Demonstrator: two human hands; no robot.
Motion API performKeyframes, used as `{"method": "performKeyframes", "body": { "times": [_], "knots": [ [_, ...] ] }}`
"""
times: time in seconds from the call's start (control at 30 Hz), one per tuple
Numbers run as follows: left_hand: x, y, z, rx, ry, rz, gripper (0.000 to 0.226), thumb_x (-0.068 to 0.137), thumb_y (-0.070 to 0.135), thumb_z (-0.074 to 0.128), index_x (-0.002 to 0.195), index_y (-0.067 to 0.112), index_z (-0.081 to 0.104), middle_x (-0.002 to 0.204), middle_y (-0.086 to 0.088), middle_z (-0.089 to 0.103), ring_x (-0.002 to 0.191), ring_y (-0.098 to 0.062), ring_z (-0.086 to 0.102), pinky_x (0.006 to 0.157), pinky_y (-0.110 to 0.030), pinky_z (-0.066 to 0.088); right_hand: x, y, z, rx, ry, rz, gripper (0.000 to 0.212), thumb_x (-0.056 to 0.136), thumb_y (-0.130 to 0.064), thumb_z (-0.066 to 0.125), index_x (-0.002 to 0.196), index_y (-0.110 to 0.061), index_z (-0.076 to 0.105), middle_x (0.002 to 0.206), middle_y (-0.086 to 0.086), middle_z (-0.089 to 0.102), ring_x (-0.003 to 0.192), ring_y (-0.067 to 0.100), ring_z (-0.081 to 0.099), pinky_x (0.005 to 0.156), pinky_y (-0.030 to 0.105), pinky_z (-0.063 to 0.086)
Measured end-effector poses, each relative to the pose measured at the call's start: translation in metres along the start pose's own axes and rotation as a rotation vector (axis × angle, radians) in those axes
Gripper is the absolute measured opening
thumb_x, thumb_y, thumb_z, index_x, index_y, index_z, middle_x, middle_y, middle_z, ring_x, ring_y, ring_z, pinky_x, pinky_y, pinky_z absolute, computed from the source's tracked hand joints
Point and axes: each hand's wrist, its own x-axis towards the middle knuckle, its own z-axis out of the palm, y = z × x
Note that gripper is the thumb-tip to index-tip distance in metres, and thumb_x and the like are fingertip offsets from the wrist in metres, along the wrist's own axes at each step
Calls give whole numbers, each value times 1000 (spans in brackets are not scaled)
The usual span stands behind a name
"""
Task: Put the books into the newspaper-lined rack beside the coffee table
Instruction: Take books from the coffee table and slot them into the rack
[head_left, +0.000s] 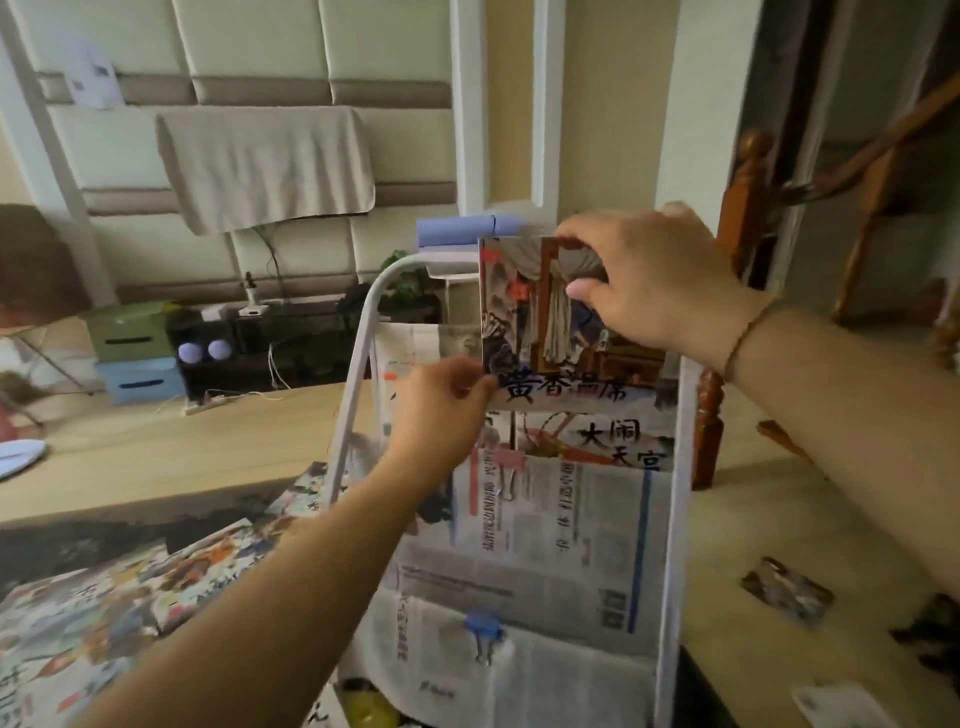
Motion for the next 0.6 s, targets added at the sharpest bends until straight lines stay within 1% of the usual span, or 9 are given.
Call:
{"method": "performKeyframes", "body": {
  "times": [0.07,0.13,0.17,0.23,0.27,0.33,0.43,0.53,0.6],
  "knots": [
    [1,-5,11,-25,-29,-30,17,95,24,62,112,24,62,78,11,70,64,1,66,54,-11,49,-7,6,11,-12,-13,-2,46,90,-38,63,133,-26,48,122,-1,64,106,24,60,98,43,37],
    [2,-10,20,-27,-77,-65,19,95,22,62,114,22,60,80,3,74,64,-6,70,55,-26,59,-14,10,22,-9,-27,-10,47,91,-37,62,134,-25,48,126,-2,62,112,23,58,99,43,35],
    [2,-13,24,-16,-110,-79,18,96,22,61,113,21,62,82,2,74,65,-8,71,58,-31,61,-18,11,26,-12,-28,-16,46,91,-37,62,133,-25,48,127,-2,62,114,22,58,101,44,34],
    [3,-20,31,69,-151,-75,14,96,22,60,108,18,66,84,2,74,65,-7,71,60,-29,61,-22,13,37,-43,-33,-22,46,90,-38,61,133,-26,48,127,-3,62,117,22,57,103,45,33],
    [4,-23,34,140,-154,-52,14,97,24,59,104,18,68,83,3,73,65,-8,70,62,-30,61,-25,13,42,-60,-42,-17,46,90,-39,61,133,-27,48,127,-3,62,117,22,57,102,45,34],
    [3,-26,38,251,-156,-31,17,96,29,57,100,21,71,81,4,72,69,-13,69,69,-37,61,-31,12,52,-76,-71,-3,46,90,-38,61,133,-26,47,124,-2,62,114,23,57,99,44,38],
    [1,-26,41,372,-172,-26,23,95,36,53,99,24,73,79,8,71,78,-16,66,85,-45,55,-43,8,66,-125,-77,-21,44,88,-34,65,128,-21,52,120,2,60,111,24,54,91,42,44],
    [-1,-28,42,422,-185,-39,29,97,41,49,91,27,74,74,10,70,77,-15,64,96,-53,47,-53,2,74,-207,-28,-24,36,83,-27,70,116,-14,62,113,6,57,103,25,52,80,39,48],
    [-2,-27,42,457,-176,-45,30,98,41,47,94,28,74,79,9,70,82,-16,63,105,-55,37,-60,0,80,-269,-43,-5,31,81,-27,72,107,-14,65,110,6,56,99,25,50,76,39,48]
  ]
}}
